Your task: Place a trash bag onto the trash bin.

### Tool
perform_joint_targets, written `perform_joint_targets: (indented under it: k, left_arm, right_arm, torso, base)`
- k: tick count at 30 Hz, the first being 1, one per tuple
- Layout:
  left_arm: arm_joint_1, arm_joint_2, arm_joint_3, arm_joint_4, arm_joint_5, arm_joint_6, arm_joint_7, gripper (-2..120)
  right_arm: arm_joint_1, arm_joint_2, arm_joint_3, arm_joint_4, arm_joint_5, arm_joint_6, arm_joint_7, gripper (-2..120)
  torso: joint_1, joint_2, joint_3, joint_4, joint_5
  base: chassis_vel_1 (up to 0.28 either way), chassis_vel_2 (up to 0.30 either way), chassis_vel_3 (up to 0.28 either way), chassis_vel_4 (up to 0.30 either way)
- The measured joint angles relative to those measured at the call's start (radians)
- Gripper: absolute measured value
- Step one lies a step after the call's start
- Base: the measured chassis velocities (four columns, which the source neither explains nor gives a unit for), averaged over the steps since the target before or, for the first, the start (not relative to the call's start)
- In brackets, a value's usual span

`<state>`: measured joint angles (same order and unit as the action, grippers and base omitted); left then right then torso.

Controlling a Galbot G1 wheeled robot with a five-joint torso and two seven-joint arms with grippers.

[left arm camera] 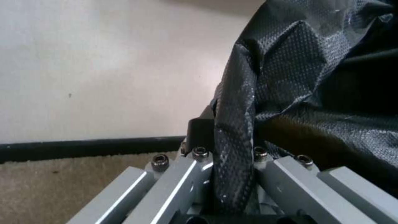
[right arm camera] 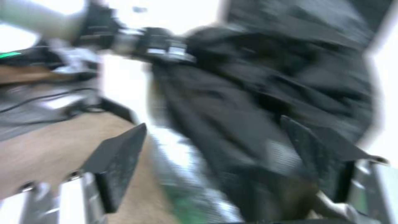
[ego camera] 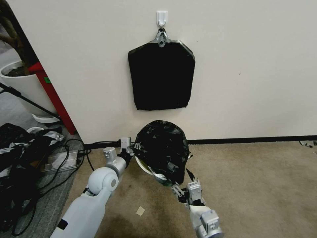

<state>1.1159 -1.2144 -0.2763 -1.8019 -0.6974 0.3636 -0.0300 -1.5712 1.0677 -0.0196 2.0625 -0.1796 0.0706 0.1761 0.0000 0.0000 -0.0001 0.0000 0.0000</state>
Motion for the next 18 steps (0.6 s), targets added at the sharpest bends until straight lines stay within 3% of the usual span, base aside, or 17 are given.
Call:
perform_joint_targets:
  k: [2, 8, 10, 12, 18]
  left_arm:
    - [0.000, 0.000, -0.007, -0.016, -0.023, 0.014, -0.010, 3]
    - [0.005, 0.002, -0.024, -0.036, -0.048, 0.027, -0.016, 3]
    - [0.007, 0.003, -0.030, -0.039, -0.055, 0.029, -0.017, 3]
    - [0.011, 0.004, -0.035, -0.045, -0.067, 0.031, -0.018, 3]
    - [0.009, 0.000, -0.036, -0.052, -0.079, 0.036, -0.021, 3]
  right_arm:
    - [0.008, 0.004, 0.023, -0.037, -0.101, 0.086, -0.100, 98]
    - [0.025, 0.024, 0.034, -0.080, -0.215, 0.097, -0.070, 97]
    - [0.033, 0.034, 0.039, -0.091, -0.256, 0.074, -0.020, 92]
    - [0.044, 0.045, 0.042, -0.100, -0.302, 0.035, 0.064, 80]
    - [0.043, 0.049, 0.043, -0.110, -0.364, 0.023, 0.098, 59]
  torso:
    - [0.000, 0.000, 0.000, 0.0000, 0.0000]
    - [0.000, 0.000, 0.000, 0.0000, 0.0000]
    - [0.000, 0.000, 0.000, 0.0000, 0.0000]
    - [0.000, 0.000, 0.000, 0.0001, -0.0001]
    - [0.000, 0.000, 0.000, 0.0000, -0.0001]
  base:
    - [0.000, 0.000, 0.000, 0.000]
    - [0.000, 0.000, 0.000, 0.000]
    - [0.000, 0.000, 0.000, 0.000]
    - [0.000, 0.000, 0.000, 0.000]
    - [0.000, 0.000, 0.000, 0.000]
